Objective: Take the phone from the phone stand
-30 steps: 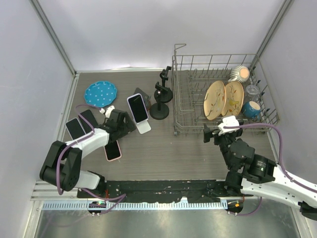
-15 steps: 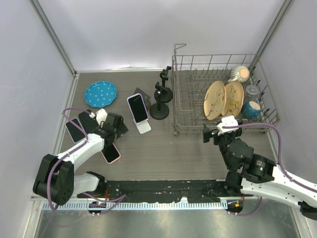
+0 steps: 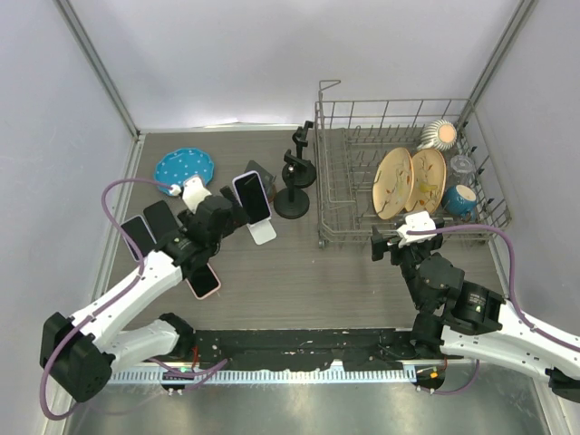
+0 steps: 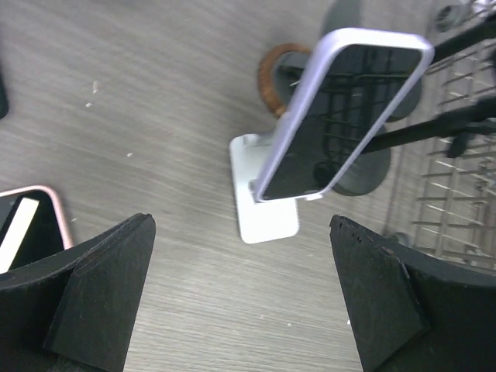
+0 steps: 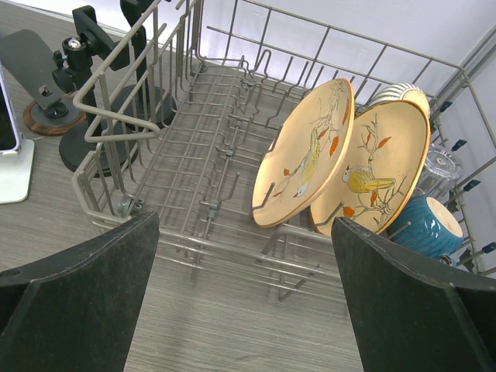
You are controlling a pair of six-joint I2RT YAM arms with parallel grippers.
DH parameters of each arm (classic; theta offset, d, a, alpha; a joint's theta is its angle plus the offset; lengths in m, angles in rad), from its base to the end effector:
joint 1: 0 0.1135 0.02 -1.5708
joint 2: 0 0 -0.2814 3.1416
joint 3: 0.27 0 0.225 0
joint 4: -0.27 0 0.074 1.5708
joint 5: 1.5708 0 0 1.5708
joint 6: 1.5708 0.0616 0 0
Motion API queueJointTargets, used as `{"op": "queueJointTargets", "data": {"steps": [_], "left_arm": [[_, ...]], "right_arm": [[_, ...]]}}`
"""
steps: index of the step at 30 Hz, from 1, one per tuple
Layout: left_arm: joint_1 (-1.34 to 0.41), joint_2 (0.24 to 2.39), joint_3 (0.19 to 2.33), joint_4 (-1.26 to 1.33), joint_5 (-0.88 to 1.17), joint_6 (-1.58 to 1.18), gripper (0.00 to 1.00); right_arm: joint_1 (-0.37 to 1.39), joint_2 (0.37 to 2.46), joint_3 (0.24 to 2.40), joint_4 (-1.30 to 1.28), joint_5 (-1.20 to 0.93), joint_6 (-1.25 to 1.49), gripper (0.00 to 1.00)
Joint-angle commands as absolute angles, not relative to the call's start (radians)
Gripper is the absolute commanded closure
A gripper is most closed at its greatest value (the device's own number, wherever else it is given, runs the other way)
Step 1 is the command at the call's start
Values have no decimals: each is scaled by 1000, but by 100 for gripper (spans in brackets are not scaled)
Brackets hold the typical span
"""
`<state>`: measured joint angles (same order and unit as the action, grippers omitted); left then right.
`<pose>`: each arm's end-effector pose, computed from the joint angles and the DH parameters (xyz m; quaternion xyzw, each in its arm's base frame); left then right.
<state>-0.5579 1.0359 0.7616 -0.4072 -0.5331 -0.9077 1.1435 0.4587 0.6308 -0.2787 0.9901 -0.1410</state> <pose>0.1864 -0.0794 0.2746 -0.2631 0.8379 -0.1008 0.4675 0.0793 0.0499 0.3229 -0.1377 0.7143 -0.0272 0.6856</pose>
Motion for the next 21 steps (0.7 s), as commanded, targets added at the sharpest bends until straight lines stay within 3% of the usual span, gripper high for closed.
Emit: {"op": "queueJointTargets", "data": {"steps": [1, 9, 21], "left_arm": [[-676, 1084, 888, -428, -736, -870, 0], [-750, 1305, 1124, -494, -888, -818, 0], [-752, 1563, 1293, -517, -1009, -816, 0]], "right_arm": [[1146, 463, 664, -270, 1002, -144, 1], [1146, 453, 666, -276, 997, -138, 2], [1146, 439, 666, -276, 985, -135, 2]]}}
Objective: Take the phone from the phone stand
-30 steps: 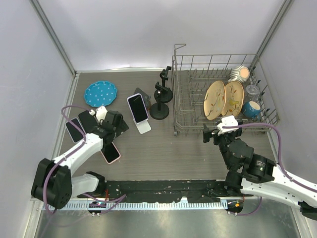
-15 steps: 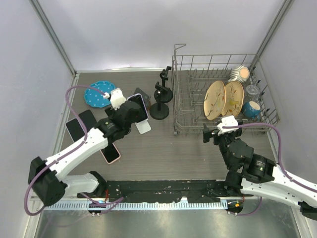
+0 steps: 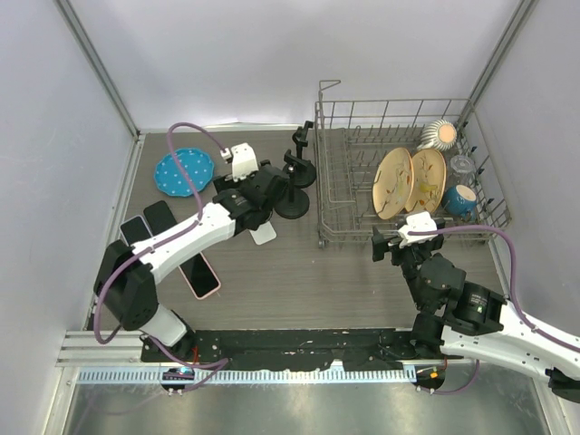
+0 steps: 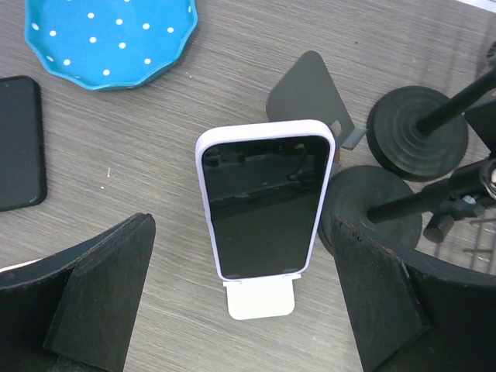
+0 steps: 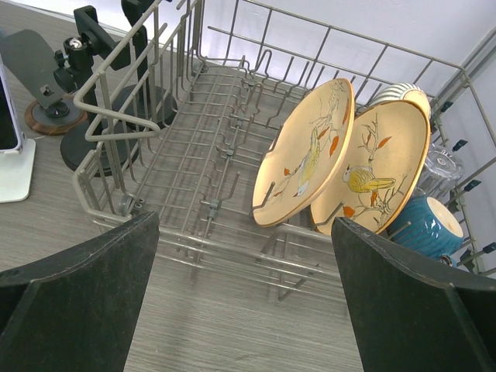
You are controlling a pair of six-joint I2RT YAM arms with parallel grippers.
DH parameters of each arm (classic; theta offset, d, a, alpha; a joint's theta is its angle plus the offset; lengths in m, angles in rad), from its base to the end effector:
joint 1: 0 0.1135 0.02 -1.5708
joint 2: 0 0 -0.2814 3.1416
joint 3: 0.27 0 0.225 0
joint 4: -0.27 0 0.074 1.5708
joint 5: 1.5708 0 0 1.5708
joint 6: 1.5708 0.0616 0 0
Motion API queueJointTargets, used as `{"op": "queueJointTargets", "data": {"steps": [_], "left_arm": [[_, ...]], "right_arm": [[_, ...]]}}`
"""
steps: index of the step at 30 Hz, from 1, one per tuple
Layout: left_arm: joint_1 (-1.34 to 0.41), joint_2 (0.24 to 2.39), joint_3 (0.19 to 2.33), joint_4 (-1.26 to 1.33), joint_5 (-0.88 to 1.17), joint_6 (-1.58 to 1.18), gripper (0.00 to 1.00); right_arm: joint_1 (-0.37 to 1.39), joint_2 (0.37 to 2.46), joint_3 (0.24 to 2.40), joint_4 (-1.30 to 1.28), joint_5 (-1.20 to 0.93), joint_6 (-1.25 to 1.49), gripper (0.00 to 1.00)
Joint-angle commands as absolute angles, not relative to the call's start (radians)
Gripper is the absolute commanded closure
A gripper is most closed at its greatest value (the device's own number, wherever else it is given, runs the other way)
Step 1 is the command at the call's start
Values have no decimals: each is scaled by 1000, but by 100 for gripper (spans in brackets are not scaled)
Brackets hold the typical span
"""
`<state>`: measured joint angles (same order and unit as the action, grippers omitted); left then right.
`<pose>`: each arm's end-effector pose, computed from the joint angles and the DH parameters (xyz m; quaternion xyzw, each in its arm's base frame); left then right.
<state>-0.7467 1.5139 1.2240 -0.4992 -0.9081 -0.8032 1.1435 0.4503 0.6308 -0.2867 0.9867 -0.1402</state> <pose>0.2589 -0.1734 0.3106 -0.1905 0.8259 0.0502 0.5284 0.0785 0.0484 0.3225 -0.1385 0.7142 -0.0256 0.6857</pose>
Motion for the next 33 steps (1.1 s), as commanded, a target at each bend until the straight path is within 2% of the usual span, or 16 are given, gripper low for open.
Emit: {"op": "queueJointTargets", "data": {"steps": [1, 19, 29, 33], "left_arm": [[-752, 1574, 1299, -525, -1029, -822, 0], [-733, 1755, 1387, -535, -1066, -845, 0], [-726, 1755, 1368, -549, -1020, -890, 0], [-726, 1727, 1345, -519, -991, -894, 10]], "right_arm": [[1146, 439, 666, -276, 982, -135, 2], [1146, 426, 664, -276, 966, -135, 2], [1146, 430, 666, -279, 966, -135, 2], [1146, 428, 666, -279, 968, -135, 2]]}}
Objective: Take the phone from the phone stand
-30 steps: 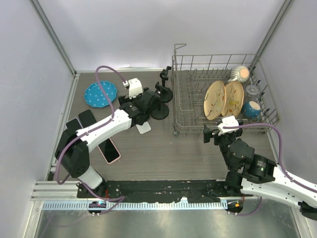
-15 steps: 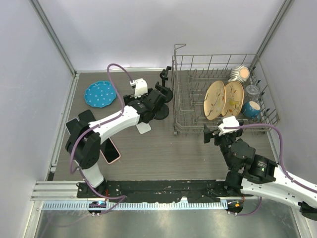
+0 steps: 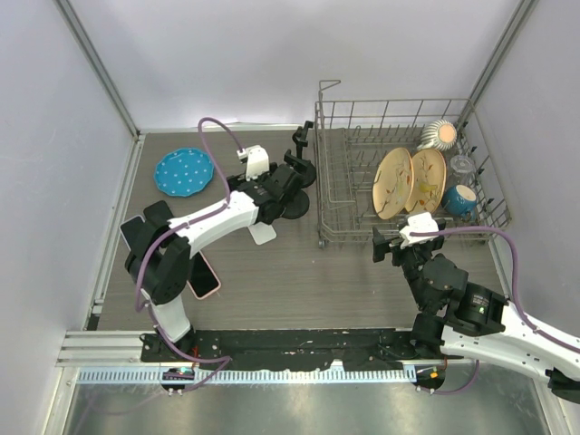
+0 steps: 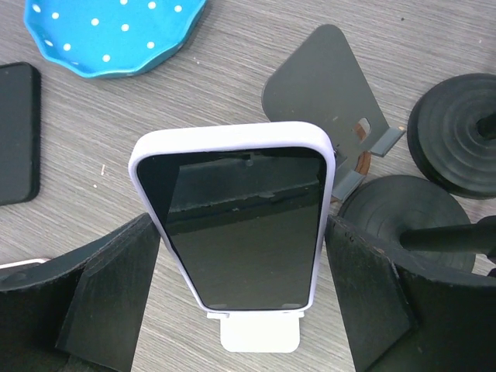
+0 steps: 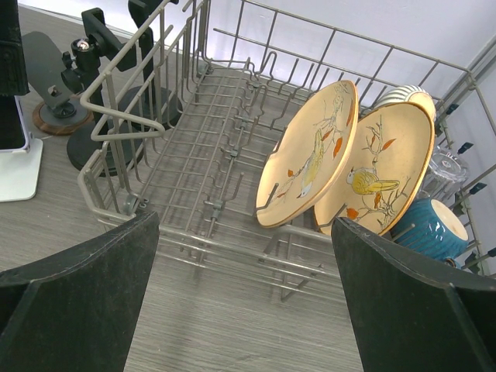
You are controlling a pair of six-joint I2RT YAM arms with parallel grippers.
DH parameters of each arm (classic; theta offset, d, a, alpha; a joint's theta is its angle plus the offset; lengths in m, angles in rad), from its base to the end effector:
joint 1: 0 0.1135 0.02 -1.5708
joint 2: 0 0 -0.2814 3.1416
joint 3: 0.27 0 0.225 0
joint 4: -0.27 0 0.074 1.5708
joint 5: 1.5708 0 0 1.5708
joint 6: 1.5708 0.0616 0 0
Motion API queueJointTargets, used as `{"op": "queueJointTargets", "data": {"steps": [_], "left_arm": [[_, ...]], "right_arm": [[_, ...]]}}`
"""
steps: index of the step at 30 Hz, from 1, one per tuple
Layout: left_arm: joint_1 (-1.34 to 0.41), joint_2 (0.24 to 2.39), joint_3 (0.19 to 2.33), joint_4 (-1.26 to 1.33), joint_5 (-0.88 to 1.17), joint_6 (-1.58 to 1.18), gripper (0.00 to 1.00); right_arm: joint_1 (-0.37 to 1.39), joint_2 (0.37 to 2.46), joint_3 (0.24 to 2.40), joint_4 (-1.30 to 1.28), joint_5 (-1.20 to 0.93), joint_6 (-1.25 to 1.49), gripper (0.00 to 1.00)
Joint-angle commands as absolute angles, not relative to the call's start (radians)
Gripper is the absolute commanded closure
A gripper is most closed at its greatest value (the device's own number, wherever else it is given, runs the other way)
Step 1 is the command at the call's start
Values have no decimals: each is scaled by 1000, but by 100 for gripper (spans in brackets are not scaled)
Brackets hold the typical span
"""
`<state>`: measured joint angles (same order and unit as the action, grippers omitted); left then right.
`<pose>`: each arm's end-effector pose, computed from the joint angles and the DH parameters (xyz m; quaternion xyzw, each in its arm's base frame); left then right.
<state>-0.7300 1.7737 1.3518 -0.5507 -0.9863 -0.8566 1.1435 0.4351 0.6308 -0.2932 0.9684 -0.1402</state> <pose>0.3025 -0.2017 0.2658 -0.1925 0.8312 0.1324 0.5045 0.0770 0.0465 0.3225 -0.1420 0.7123 -0.0164 0.6871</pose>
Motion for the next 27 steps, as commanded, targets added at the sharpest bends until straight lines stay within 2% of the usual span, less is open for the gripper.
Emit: {"op": "queueJointTargets", "data": {"steps": [1, 8, 17, 27], "left_arm": [[-726, 1723, 1336, -514, -985, -896, 12], [-726, 1668, 1322, -518, -969, -907, 35], [-724, 1523, 1328, -517, -936, -864, 53], [-724, 1342, 1247, -667, -891, -913, 58]], "right_arm": [[1146, 428, 666, -279, 968, -135, 2], [1146, 426, 666, -279, 969, -135, 2], [1146, 428, 666, -281, 968, -133, 2], [1146, 428, 667, -281, 969, -133, 2]]}}
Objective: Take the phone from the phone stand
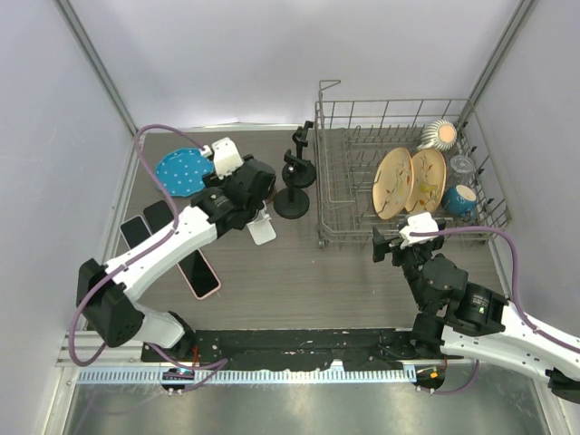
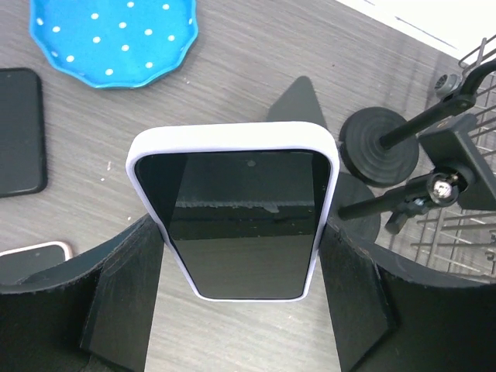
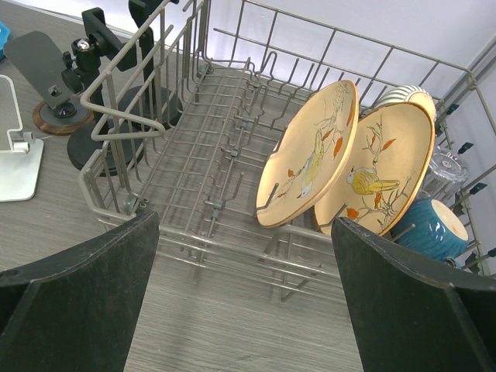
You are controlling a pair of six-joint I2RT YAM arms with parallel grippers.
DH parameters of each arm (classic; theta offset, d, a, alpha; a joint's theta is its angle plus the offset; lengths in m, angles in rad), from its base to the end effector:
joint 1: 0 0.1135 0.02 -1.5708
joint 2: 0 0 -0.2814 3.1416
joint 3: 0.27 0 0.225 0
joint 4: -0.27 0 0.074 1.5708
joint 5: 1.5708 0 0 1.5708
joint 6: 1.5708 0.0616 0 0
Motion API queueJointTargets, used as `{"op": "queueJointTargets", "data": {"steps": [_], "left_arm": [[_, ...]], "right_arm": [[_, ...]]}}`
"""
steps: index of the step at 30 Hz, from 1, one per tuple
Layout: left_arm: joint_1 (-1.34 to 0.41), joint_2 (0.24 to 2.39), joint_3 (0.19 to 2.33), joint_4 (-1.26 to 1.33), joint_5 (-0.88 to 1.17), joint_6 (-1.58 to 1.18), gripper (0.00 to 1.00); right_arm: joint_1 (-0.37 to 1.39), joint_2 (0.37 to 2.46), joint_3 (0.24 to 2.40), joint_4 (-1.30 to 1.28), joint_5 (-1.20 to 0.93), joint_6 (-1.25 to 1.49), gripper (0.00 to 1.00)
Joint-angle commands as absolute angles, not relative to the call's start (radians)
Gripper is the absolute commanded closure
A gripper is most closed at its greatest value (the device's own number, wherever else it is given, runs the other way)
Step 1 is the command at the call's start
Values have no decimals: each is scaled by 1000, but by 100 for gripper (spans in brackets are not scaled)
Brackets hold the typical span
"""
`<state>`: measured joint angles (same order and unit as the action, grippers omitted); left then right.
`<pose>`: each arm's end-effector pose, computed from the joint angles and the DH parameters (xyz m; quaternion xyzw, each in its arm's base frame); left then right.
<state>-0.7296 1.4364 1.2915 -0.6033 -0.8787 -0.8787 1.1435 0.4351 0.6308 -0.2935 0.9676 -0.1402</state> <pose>0.2467 -0.1570 0.3433 -0.2314 0.8146 0.0099 0.5318 0.0770 0.0466 0.3225 -0.1424 0.7123 -0.0162 0.6871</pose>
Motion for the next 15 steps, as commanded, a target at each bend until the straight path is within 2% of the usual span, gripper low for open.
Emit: {"op": "queueJointTargets", "data": {"steps": [1, 9, 15], "left_arm": [[-726, 1326, 1232, -695, -881, -919, 59], [-675, 1200, 1007, -758, -749, -976, 64], [-611, 1213, 894, -689, -647, -996, 66]], "right_arm": [[1147, 428, 667, -282, 968, -133, 2], [1146, 431, 667, -281, 965, -132, 2], [1146, 433, 667, -282, 962, -130, 2]]}}
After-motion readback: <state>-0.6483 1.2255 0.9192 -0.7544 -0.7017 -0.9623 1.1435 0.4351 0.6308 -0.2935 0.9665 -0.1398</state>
